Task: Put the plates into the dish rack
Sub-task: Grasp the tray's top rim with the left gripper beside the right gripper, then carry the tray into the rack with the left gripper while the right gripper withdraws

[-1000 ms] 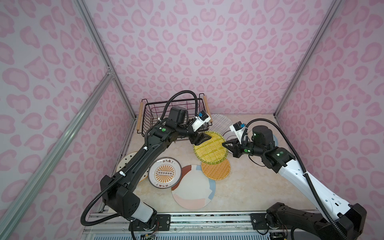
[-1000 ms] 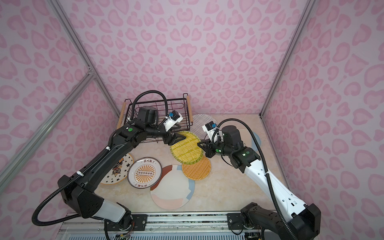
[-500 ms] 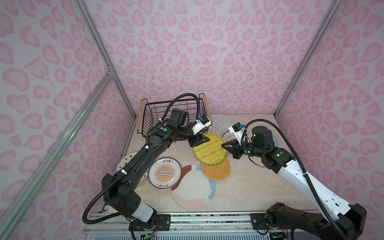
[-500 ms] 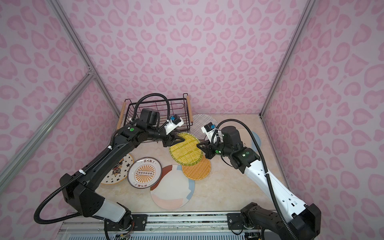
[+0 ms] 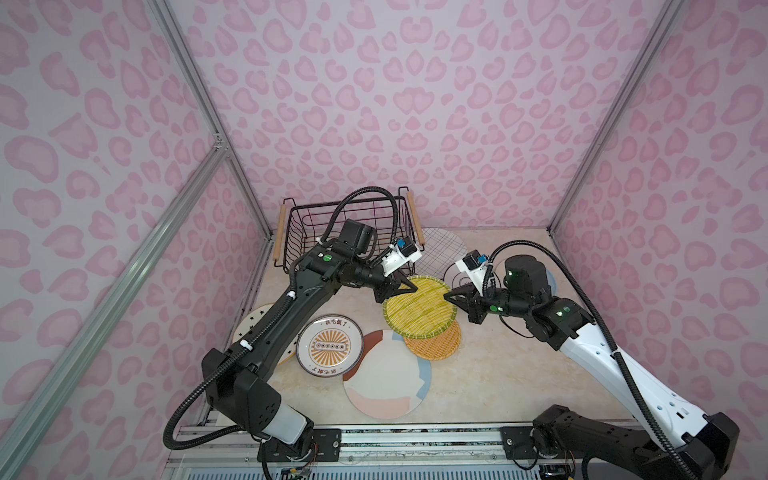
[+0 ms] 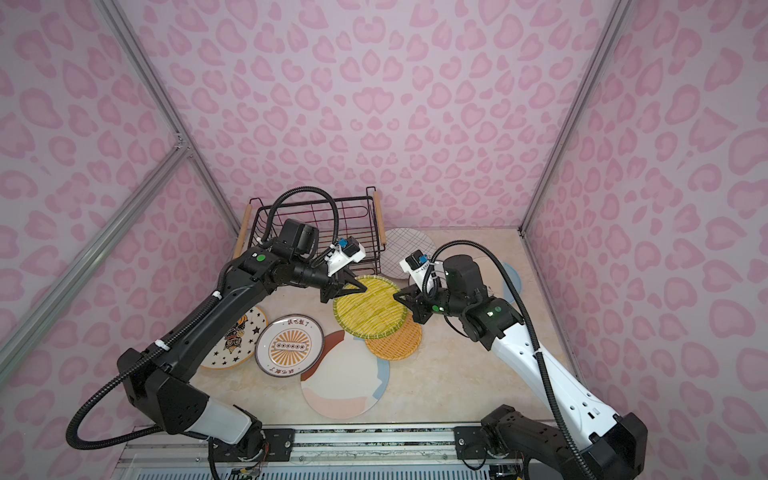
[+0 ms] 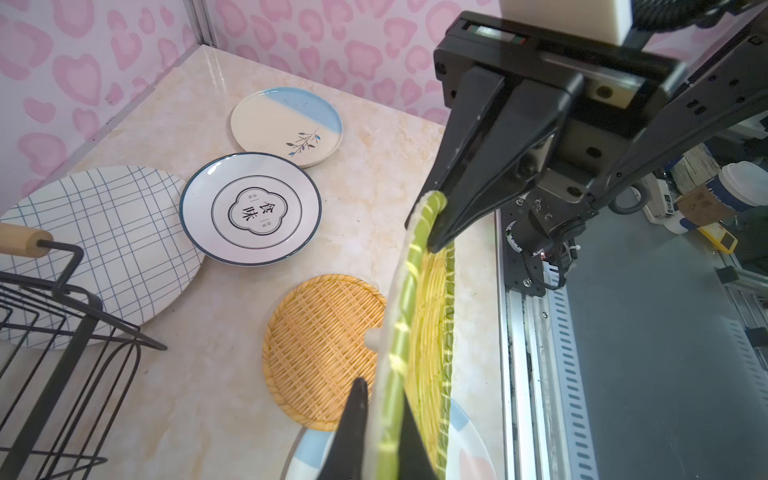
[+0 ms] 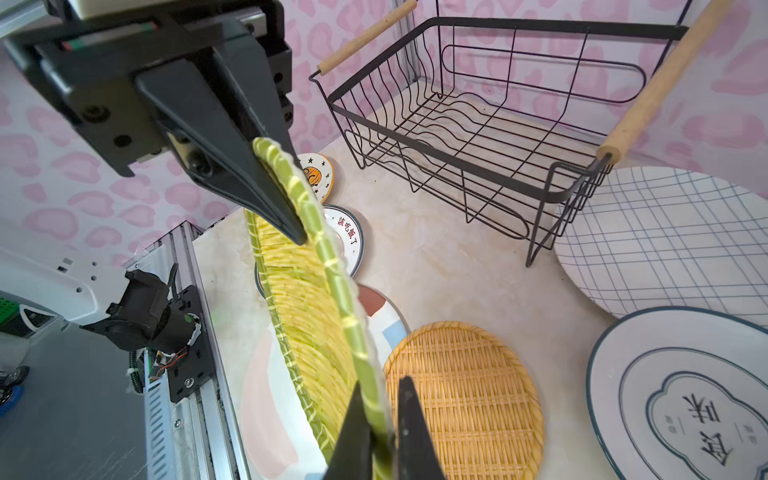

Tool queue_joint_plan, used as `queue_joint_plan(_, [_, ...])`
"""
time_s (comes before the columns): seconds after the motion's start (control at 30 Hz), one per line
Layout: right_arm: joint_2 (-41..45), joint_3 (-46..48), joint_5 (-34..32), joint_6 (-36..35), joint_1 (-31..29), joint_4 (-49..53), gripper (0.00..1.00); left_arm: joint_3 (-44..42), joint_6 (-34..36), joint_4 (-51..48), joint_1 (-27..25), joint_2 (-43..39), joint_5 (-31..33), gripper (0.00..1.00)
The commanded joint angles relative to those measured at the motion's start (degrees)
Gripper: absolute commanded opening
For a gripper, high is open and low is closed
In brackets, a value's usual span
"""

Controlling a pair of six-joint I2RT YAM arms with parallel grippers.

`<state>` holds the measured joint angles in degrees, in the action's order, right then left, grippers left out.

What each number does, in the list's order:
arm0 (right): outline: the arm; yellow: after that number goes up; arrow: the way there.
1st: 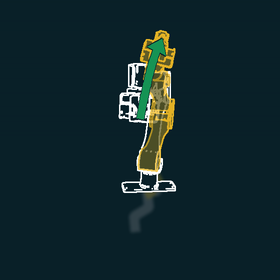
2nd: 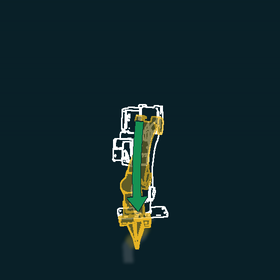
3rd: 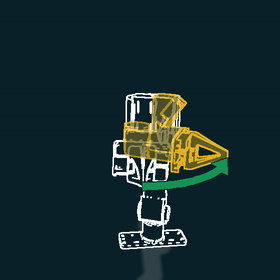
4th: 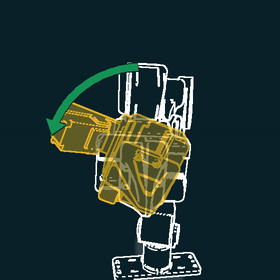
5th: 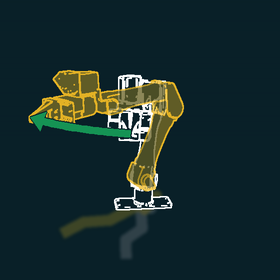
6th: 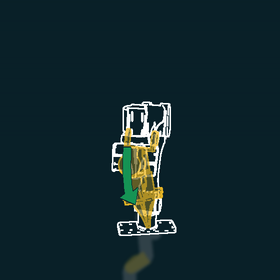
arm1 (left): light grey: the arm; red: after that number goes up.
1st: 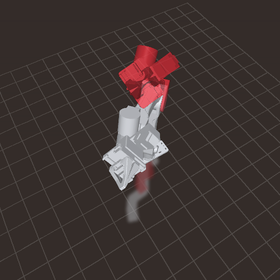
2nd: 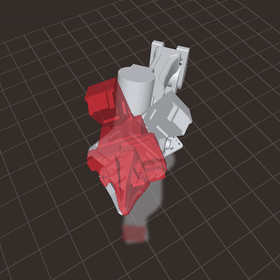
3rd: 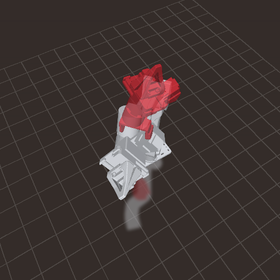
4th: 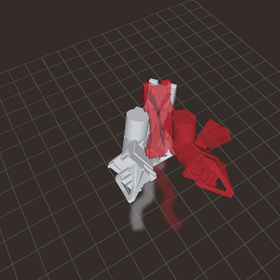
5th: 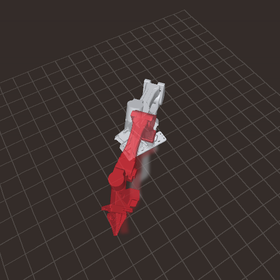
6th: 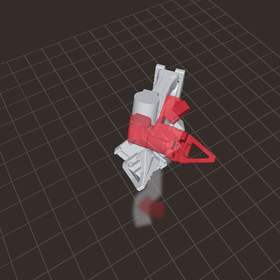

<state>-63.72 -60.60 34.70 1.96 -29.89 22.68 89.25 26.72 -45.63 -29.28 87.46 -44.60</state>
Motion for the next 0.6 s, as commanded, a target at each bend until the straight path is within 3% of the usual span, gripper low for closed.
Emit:
queue_joint_plan(0.0, [0.51,-0.58,1.51,4.40,-0.35,-1.57,0.03,0.07,-1.70,6.87,-0.17,-1.96,-1.66,0.04])
queue_joint_plan(0.13, [2.59,-0.16,0.06,6.22,-0.35,-1.20,0.49,-0.83,-4.33,12.23,-0.17,-4.80,0.85,0.04])
queue_joint_plan(0.23, [5.16,-0.06,-3.73,7.57,-0.33,-0.70,0.67,-3.01,-7.08,18.93,-0.17,-7.56,7.61,0.04])
queue_joint_plan(0.43, [7.87,-1.01,-9.23,8.97,-0.32,1.47,0.88,-3.18,-11.94,25.61,1.29,-8.52,25.44,0.04])
queue_joint_plan(0.57, [9.04,0.08,-10.16,9.53,-0.35,1.14,0.91,-5.49,-11.08,31.92,2.96,-9.89,35.44,0.04])
